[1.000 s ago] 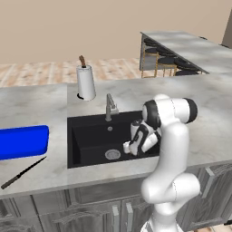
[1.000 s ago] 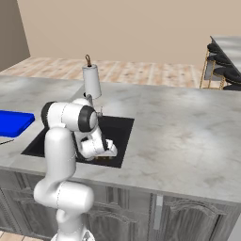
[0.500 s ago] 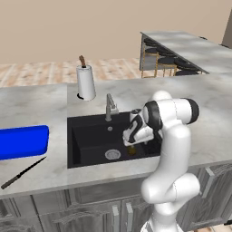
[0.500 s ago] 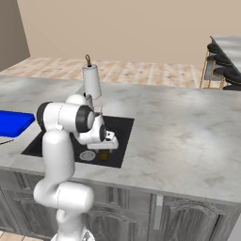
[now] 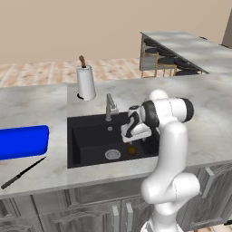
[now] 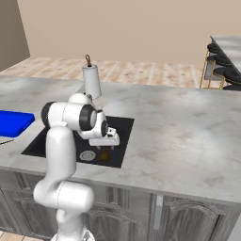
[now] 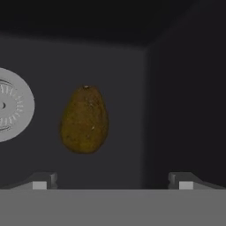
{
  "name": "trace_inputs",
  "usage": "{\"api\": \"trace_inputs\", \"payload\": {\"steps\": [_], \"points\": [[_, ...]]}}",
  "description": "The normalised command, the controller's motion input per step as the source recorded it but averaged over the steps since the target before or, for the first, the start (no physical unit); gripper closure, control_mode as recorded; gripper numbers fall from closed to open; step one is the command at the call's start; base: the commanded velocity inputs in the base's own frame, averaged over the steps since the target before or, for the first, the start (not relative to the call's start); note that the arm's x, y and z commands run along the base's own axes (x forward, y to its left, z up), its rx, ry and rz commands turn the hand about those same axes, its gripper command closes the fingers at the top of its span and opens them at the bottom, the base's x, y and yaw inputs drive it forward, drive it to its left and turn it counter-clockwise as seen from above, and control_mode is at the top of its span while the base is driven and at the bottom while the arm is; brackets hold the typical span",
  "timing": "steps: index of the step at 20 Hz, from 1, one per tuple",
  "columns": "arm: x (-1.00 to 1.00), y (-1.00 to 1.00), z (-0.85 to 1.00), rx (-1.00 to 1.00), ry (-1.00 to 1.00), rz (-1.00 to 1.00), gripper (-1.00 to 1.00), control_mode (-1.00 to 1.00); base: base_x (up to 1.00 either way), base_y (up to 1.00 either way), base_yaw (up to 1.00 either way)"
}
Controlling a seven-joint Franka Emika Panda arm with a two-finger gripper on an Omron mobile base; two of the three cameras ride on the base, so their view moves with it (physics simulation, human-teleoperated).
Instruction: Pick up all produce items and place them in the sink. Turn on the sink faucet to wash them. Then turn the sink off and put them in the tray.
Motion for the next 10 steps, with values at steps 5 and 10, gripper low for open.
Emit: {"api": "trace_inputs", "payload": {"steps": [5,10], "points": [[0.05,0.02,-0.2,0.0,0.0,0.0,-1.0,-1.0,0.0,0.0,0.0],[0.13,0.11,-0.13,0.0,0.0,0.0,-1.0,-1.0,0.0,0.0,0.0]]}}
